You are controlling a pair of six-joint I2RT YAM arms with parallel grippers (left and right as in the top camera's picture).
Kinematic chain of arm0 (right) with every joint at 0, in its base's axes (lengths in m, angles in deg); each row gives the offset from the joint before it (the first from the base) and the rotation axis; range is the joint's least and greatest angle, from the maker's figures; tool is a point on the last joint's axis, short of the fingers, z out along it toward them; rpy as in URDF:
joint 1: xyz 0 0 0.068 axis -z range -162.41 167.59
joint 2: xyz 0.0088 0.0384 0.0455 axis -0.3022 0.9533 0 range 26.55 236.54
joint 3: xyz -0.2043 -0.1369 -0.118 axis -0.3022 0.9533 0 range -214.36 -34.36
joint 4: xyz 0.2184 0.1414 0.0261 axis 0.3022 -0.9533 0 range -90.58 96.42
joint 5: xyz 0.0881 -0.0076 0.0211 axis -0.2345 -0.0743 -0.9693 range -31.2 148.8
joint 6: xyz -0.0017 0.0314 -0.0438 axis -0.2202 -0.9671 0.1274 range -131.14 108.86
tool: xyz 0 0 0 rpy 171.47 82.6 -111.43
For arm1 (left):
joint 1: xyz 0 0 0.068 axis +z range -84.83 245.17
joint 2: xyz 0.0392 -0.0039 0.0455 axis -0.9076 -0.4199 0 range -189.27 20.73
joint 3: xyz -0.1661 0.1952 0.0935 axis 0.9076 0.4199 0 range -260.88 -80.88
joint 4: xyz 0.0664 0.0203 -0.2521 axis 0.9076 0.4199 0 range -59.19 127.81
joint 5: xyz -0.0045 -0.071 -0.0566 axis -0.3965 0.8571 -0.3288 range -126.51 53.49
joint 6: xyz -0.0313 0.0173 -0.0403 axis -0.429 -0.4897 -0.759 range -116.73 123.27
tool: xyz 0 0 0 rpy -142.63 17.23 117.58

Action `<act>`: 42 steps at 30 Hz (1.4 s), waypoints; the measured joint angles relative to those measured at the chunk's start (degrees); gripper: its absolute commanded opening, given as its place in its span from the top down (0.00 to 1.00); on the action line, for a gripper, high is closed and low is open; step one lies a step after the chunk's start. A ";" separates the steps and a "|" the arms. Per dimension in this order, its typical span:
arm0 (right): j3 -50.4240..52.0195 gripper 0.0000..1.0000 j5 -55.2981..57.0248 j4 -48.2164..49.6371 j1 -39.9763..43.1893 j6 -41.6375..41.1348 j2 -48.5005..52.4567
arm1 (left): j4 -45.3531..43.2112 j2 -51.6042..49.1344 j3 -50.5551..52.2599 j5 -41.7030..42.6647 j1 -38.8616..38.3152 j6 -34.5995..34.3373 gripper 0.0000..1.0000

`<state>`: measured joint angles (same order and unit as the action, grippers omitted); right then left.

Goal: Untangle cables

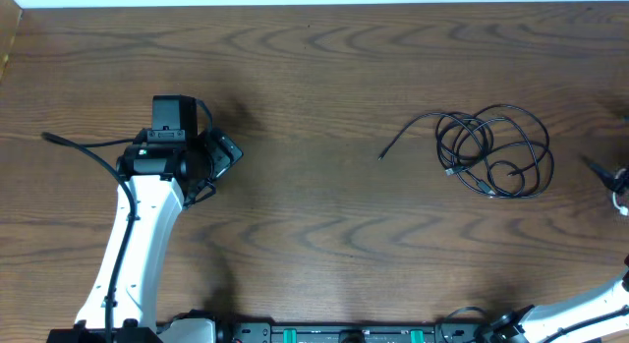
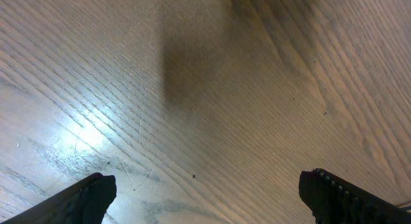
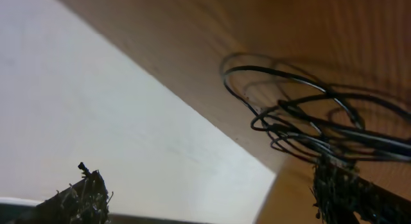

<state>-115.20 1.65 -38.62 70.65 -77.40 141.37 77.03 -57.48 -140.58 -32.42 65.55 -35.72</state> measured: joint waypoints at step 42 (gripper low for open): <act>2.47 0.99 66.49 2.67 -20.17 53.96 -2.29 | 0.02 0.00 0.00 0.00 0.00 0.00 0.02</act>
<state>-112.73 68.14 -35.95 50.47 -23.44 139.08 77.05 -57.48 -140.58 -32.42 65.55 -35.72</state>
